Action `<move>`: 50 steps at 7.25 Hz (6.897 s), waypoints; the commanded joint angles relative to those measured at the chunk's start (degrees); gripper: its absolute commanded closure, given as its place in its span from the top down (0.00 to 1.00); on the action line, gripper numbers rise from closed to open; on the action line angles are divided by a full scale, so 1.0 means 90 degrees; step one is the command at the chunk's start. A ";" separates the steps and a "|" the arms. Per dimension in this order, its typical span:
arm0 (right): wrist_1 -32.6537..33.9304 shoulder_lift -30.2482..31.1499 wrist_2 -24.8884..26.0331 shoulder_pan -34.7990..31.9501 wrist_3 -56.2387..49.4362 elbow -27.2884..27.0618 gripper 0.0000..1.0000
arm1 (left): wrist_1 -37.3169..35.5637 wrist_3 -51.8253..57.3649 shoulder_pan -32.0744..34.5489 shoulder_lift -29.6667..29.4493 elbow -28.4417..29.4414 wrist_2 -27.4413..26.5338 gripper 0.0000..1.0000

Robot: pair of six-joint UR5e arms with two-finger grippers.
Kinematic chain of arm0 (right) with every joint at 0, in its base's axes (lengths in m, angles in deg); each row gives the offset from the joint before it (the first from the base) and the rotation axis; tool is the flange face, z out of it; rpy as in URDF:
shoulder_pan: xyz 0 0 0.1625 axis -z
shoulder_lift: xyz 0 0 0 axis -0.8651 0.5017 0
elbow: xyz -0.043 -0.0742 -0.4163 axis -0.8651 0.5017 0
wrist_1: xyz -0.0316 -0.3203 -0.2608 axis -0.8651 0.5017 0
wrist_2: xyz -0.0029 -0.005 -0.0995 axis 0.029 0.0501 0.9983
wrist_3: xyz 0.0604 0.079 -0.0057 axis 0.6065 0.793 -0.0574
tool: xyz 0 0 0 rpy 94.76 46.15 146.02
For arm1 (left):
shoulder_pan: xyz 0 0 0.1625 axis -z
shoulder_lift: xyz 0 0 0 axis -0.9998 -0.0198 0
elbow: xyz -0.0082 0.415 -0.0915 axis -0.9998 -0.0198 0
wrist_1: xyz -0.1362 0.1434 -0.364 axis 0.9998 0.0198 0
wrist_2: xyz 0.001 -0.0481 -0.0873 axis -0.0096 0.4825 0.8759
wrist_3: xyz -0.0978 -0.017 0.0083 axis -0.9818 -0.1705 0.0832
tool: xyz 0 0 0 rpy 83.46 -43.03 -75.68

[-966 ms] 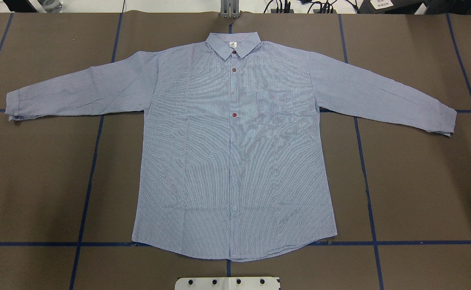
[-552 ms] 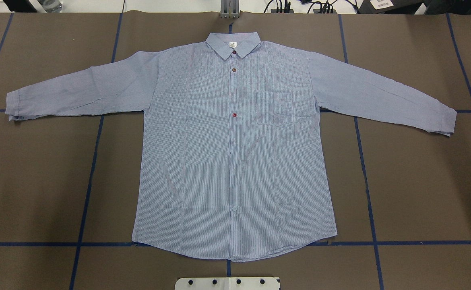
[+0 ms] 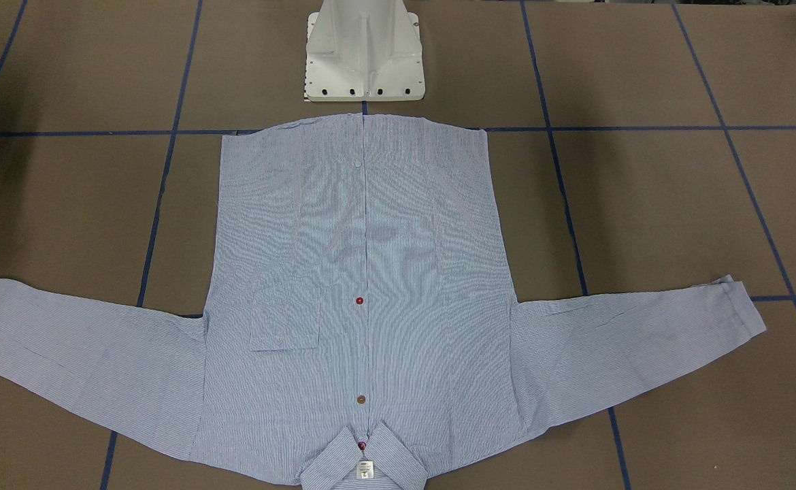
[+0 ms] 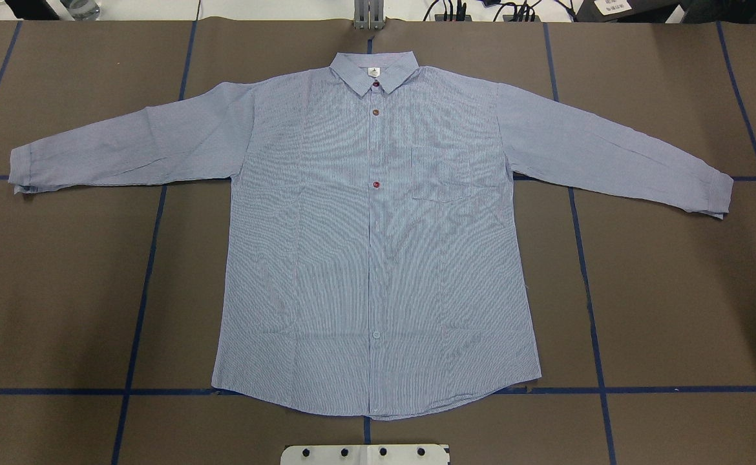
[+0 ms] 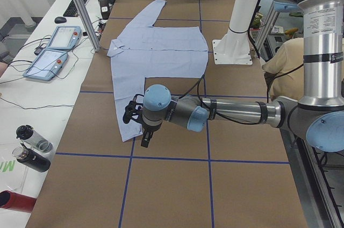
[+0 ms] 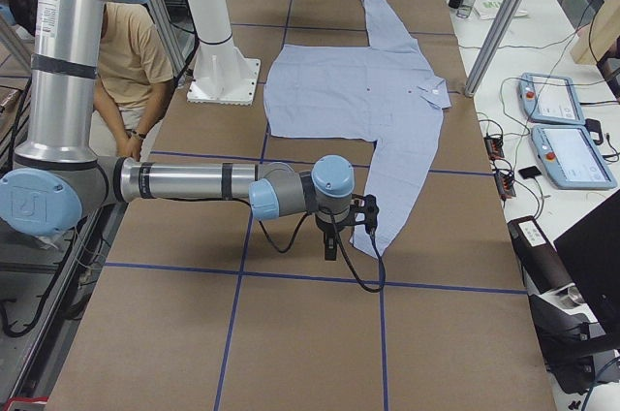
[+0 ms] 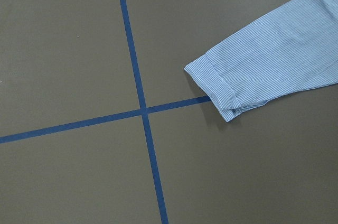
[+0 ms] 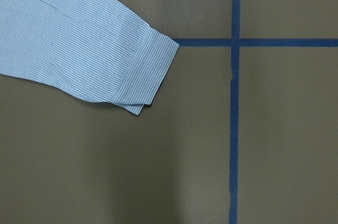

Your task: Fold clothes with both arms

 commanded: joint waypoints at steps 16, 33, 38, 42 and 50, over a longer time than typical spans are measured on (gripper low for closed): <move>-0.2992 -0.1395 0.0720 0.1525 0.4756 0.2372 0.96 | 0.0168 -0.0009 -0.0021 -0.0107 -0.0032 0.0080 1.00; -0.2982 -0.1562 0.0574 0.1516 0.4848 0.2724 0.06 | 0.0148 -0.0029 -0.0011 -0.0068 -0.0228 0.0080 1.00; -0.2963 -0.1807 0.0593 0.1330 0.4789 0.3115 0.70 | 0.0148 -0.0029 -0.0011 -0.0068 -0.0227 0.0070 1.00; -0.2953 -0.1835 0.0603 0.1340 0.4740 0.3193 0.69 | 0.0148 -0.0029 -0.0011 -0.0068 -0.0228 0.0070 1.00; -0.2933 -0.1894 0.0612 0.1340 0.4799 0.3349 0.00 | 0.0148 -0.0029 -0.0011 -0.0039 -0.0315 0.0070 1.00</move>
